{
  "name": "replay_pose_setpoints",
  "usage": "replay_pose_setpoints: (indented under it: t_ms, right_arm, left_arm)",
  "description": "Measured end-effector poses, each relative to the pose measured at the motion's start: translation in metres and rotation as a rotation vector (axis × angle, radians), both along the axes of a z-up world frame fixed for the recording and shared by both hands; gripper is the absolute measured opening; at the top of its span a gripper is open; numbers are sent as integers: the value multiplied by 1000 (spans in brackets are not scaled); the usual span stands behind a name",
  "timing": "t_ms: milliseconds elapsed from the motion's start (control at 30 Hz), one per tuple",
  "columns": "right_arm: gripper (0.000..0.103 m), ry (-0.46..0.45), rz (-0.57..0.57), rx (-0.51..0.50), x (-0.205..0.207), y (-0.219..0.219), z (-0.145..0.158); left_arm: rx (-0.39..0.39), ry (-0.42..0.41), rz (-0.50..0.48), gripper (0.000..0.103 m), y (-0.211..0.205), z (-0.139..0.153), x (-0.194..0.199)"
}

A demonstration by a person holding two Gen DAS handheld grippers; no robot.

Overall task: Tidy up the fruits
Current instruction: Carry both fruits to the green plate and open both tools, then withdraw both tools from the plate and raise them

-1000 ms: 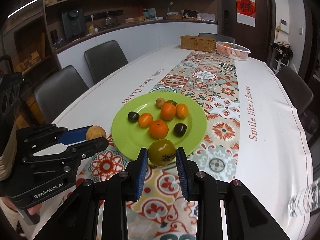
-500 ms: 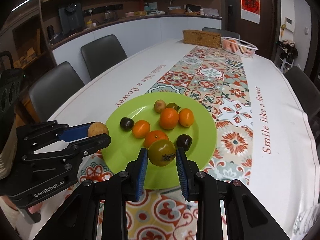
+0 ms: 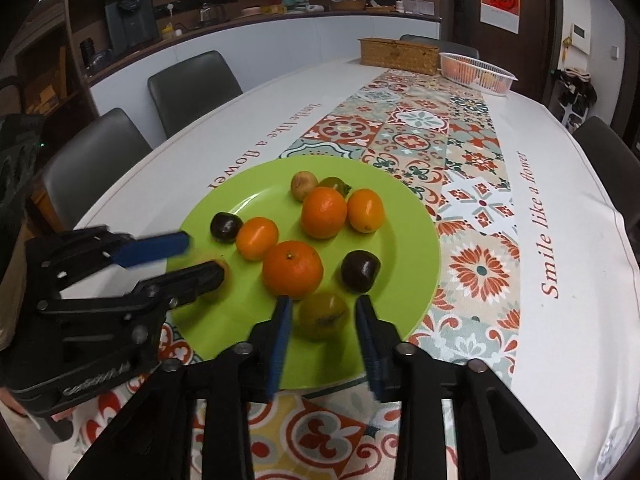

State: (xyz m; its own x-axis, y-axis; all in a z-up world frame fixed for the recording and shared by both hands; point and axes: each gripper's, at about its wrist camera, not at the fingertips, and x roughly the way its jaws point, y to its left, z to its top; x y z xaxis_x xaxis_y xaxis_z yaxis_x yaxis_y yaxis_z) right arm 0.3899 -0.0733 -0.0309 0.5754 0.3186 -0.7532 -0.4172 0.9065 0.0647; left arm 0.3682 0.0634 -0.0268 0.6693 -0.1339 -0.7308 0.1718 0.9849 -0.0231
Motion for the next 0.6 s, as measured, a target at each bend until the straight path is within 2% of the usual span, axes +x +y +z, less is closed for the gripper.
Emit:
replay_pose_setpoints:
  t_ms: [100, 200, 267, 333, 400, 600]
  right_arm:
    - [40, -12, -8, -9, -6, -3, 4]
    - [41, -35, -23, -11, -19, -9, 12]
    - [53, -63, -50, -18, -33, -13, 20]
    - [54, -95, -73, -18, -46, -17, 27]
    - [56, -109, -95, -11, -60, -22, 36]
    - [71, -162, -158, 22, -98, -41, 60]
  left_arm:
    - [3, -5, 36, 50, 6, 6, -12]
    - [10, -22, 54, 57, 8, 14, -27]
    - [33, -43, 64, 59, 6, 21, -40]
    - [42, -64, 77, 67, 4, 30, -53]
    - [47, -89, 94, 71, 3, 37, -64]
    - [91, -157, 122, 90, -6, 59, -103]
